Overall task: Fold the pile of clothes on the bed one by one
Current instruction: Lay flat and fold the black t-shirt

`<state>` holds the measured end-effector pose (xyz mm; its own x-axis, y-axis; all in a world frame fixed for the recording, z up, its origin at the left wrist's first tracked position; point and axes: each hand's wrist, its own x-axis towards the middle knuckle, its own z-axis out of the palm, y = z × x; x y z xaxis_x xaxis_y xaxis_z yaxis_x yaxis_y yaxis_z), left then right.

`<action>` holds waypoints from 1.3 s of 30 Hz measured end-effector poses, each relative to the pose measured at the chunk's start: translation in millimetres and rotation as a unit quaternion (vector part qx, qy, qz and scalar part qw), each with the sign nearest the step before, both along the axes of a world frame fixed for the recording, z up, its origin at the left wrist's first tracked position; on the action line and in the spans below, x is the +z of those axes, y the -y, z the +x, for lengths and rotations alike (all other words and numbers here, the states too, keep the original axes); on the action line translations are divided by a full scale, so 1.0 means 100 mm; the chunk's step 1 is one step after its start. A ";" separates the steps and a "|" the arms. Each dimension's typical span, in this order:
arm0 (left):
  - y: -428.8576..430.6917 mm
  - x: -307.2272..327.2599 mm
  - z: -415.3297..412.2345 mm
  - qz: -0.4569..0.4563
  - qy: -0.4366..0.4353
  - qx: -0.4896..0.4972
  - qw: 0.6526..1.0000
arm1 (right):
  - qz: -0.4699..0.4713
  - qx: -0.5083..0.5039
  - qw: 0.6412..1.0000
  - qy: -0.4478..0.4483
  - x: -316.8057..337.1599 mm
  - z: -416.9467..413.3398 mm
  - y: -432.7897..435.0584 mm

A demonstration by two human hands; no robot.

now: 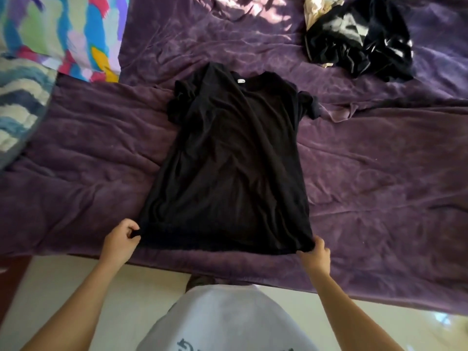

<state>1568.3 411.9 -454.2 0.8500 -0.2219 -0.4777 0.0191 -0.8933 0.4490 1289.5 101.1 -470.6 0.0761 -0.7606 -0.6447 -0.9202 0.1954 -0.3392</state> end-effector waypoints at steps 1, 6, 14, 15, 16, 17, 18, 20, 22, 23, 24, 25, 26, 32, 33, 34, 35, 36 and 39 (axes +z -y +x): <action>0.02 -0.01 0.01 0.026 0.009 -0.024 0.999 | 0.001 0.066 0.998 -0.021 -0.03 0.02 -0.02; 0.13 -0.09 0.04 0.250 0.056 -0.237 0.937 | -0.004 0.239 0.961 -0.141 -0.16 0.07 -0.07; 0.15 -0.05 0.03 0.064 0.142 -0.093 0.983 | -0.018 0.207 0.968 -0.141 -0.36 0.00 0.15; 0.10 -0.04 0.04 0.032 0.161 -0.062 0.985 | -0.024 0.206 0.970 -0.129 -0.38 0.00 0.16; 0.05 -0.03 0.04 -0.001 0.169 -0.012 0.985 | -0.034 0.202 0.971 -0.126 -0.39 -0.01 0.17; 0.00 -0.01 0.04 -0.049 0.152 0.066 0.985 | -0.044 0.198 0.971 -0.130 -0.40 -0.02 0.17; -0.04 0.02 0.03 -0.117 0.115 0.162 0.973 | -0.051 0.192 0.970 -0.137 -0.40 -0.02 0.16; -0.12 0.06 0.01 -0.232 0.023 0.331 0.914 | -0.049 0.172 0.974 -0.141 -0.38 -0.04 0.13; -0.20 0.07 -0.01 -0.264 -0.036 0.383 0.884 | -0.051 0.154 0.979 -0.120 -0.35 -0.05 0.11; -0.23 0.09 -0.03 -0.269 -0.055 0.383 0.882 | -0.061 0.155 0.981 -0.105 -0.34 -0.06 0.09; -0.25 0.12 -0.04 -0.273 -0.066 0.376 0.883 | -0.075 0.160 0.980 -0.088 -0.31 -0.07 0.06; -0.26 0.13 -0.04 -0.274 -0.071 0.370 0.885 | -0.094 0.166 0.979 -0.073 -0.29 -0.08 0.04; -0.27 0.14 -0.03 -0.274 -0.076 0.365 0.886 | -0.116 0.166 0.978 -0.058 -0.26 -0.10 0.02; -0.34 0.22 0.13 -0.327 -0.158 0.422 0.831 | -0.170 -0.070 0.979 0.092 0.08 -0.22 -0.08; -0.38 0.23 0.16 -0.343 -0.171 0.449 0.807 | -0.186 -0.069 0.976 0.090 0.14 -0.25 -0.10; -0.43 0.23 0.19 -0.353 -0.181 0.474 0.786 | -0.206 -0.054 0.974 0.080 0.18 -0.30 -0.12; -0.48 0.23 0.22 -0.355 -0.189 0.493 0.771 | -0.227 -0.032 0.972 0.062 0.21 -0.37 -0.15; -0.54 0.23 0.24 -0.345 -0.195 0.508 0.765 | -0.242 0.001 0.970 0.034 0.24 -0.45 -0.19; -0.72 0.13 0.24 -0.258 -0.203 0.517 0.791 | -0.211 0.192 0.952 -0.106 0.20 -0.70 -0.27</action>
